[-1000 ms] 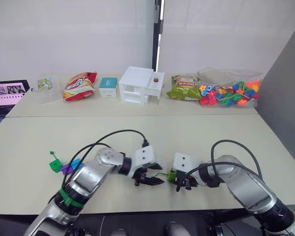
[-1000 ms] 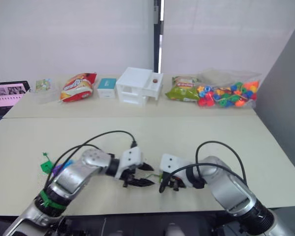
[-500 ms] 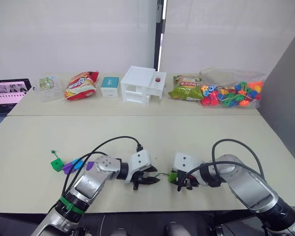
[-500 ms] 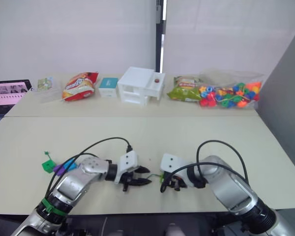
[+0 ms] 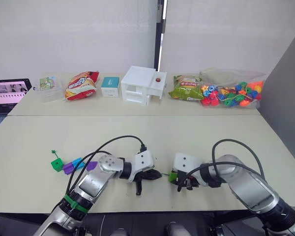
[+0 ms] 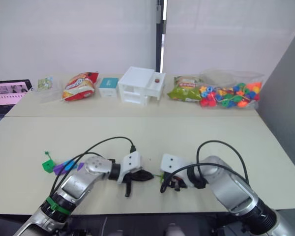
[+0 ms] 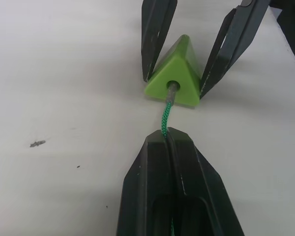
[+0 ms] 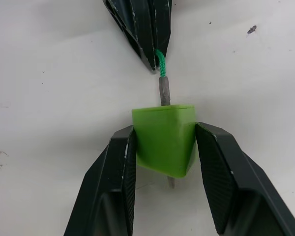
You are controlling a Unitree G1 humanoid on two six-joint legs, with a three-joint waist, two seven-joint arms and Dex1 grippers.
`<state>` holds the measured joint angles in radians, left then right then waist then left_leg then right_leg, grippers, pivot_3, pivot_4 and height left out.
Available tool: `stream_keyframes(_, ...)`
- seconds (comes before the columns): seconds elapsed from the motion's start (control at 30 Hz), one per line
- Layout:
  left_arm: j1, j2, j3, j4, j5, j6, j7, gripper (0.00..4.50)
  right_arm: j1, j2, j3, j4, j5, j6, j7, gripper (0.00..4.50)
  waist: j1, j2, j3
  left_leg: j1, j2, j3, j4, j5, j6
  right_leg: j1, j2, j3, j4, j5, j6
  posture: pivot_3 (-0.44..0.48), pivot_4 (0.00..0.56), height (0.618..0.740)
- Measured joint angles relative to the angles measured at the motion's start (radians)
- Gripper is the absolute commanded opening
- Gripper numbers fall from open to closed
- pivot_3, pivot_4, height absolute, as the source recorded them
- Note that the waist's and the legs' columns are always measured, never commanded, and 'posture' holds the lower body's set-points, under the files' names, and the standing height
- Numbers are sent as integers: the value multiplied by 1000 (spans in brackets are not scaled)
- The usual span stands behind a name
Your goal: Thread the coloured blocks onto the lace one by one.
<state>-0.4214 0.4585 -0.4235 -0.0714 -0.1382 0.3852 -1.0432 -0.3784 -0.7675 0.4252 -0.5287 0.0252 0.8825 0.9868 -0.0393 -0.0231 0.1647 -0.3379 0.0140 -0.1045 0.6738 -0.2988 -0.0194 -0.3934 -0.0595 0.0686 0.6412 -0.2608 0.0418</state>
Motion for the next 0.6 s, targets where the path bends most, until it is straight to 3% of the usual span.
stream_keyframes(0.6, -83, -76, -63, 45, 59, 0, -5, 13, 1, -3, 4, -12, 1, 24, -8, 1305, 3, 0, 0, 0, 0, 0, 0, 0, 0, 1, 0, 0, -1, 0, 0, 0, 150, 740)
